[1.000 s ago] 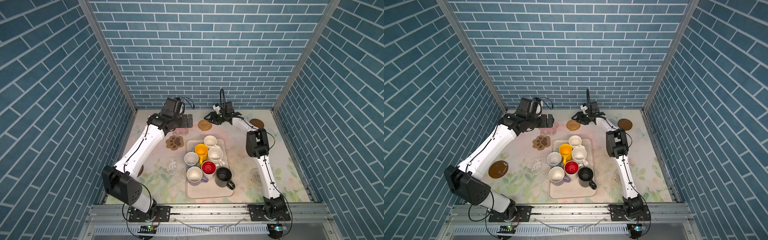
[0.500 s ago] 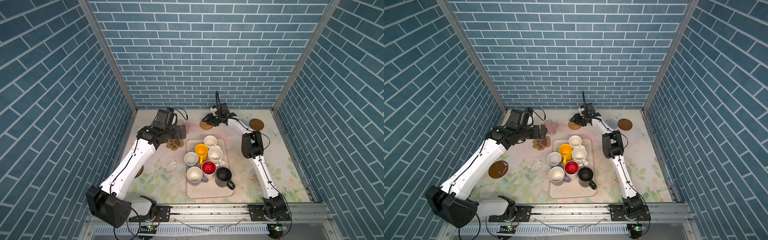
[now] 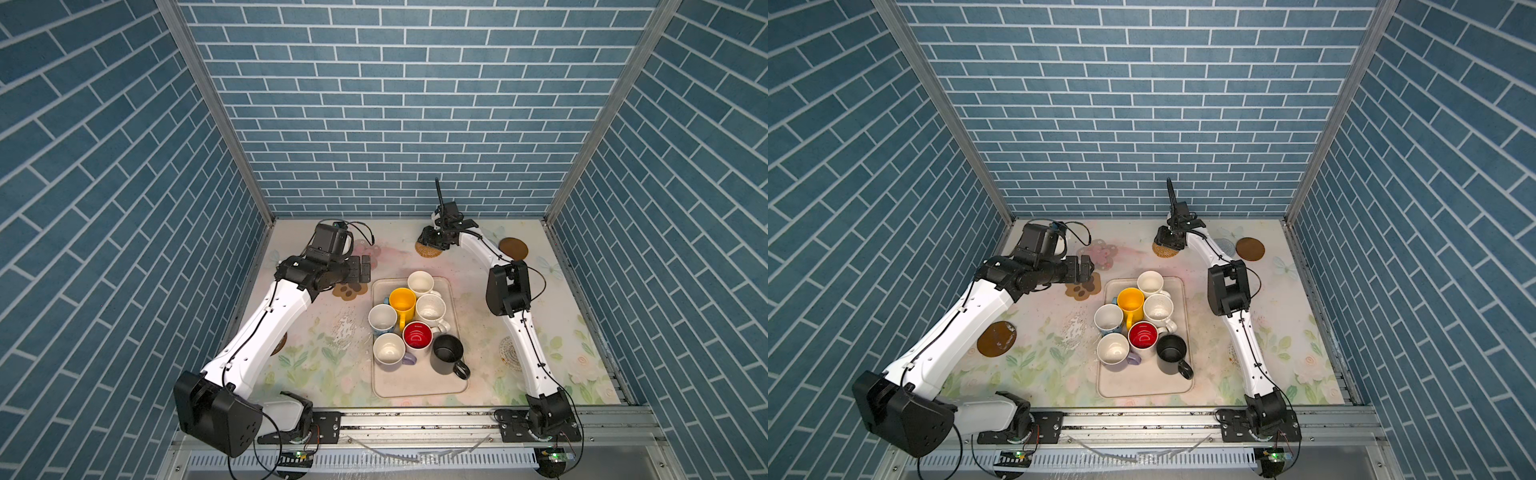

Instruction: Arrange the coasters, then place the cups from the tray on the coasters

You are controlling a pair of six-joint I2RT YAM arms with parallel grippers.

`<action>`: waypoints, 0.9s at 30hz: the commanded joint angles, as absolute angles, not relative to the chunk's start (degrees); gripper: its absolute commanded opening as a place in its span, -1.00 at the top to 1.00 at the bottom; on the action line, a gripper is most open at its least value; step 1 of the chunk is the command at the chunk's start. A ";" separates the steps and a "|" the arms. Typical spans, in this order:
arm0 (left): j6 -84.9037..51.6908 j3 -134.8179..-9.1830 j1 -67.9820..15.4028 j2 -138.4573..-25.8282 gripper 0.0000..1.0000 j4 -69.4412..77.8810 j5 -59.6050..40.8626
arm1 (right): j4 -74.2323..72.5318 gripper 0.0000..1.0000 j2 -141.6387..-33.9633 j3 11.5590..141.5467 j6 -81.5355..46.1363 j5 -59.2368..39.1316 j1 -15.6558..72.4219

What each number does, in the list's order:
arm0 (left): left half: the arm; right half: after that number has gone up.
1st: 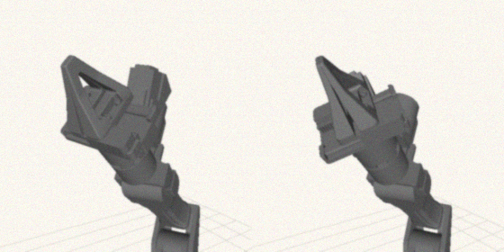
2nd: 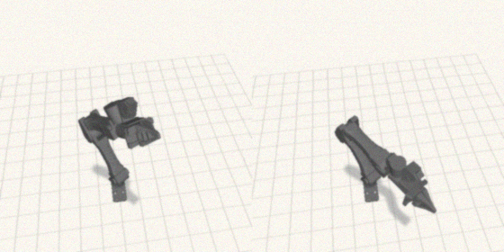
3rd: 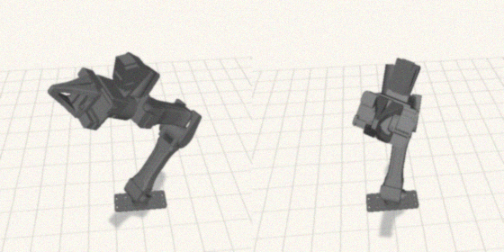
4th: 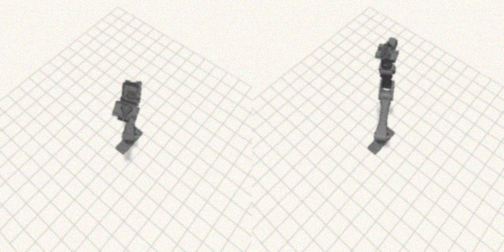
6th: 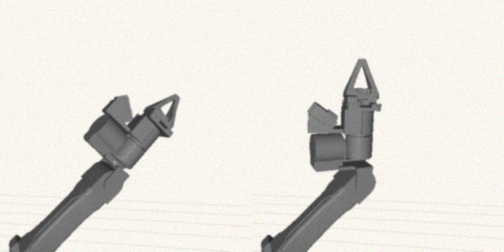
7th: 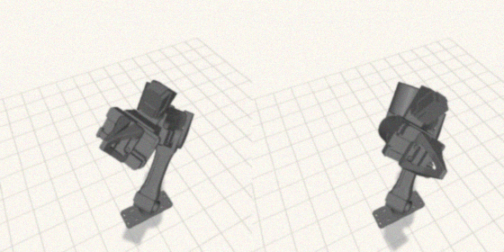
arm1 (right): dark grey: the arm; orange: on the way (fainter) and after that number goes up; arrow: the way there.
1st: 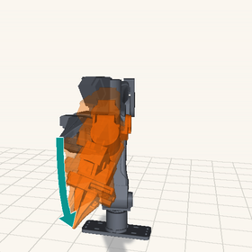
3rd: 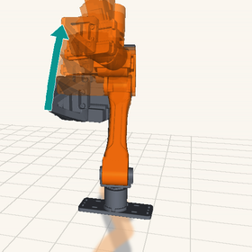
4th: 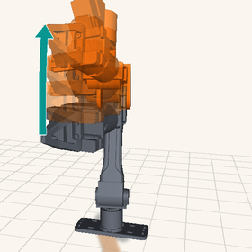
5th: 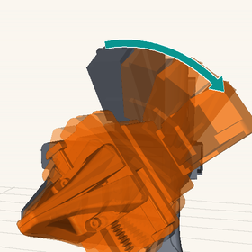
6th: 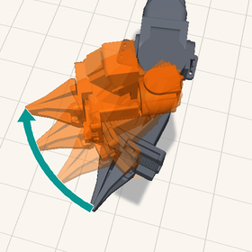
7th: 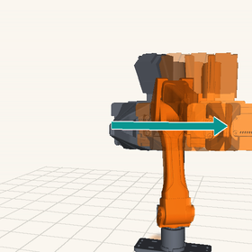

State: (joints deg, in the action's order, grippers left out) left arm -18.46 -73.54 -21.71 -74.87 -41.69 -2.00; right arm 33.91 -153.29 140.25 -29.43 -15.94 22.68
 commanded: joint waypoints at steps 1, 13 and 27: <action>-18.37 -72.53 -21.35 -75.14 -0.99 -41.22 -2.29 | 40.84 -0.11 -151.18 136.57 -26.77 -10.33 20.21; -19.03 -71.93 -21.19 -75.92 -0.99 -41.35 -2.02 | 42.67 -0.11 -149.28 135.23 -24.79 -10.33 16.00; -19.69 -71.47 -21.27 -76.65 -0.99 -40.75 -3.23 | 39.41 -0.11 -142.60 125.16 -26.98 -11.65 16.26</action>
State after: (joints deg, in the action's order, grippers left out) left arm -19.29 -72.27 -21.61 -76.29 -41.28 -2.68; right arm 36.93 -144.51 127.26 -26.57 -12.21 15.92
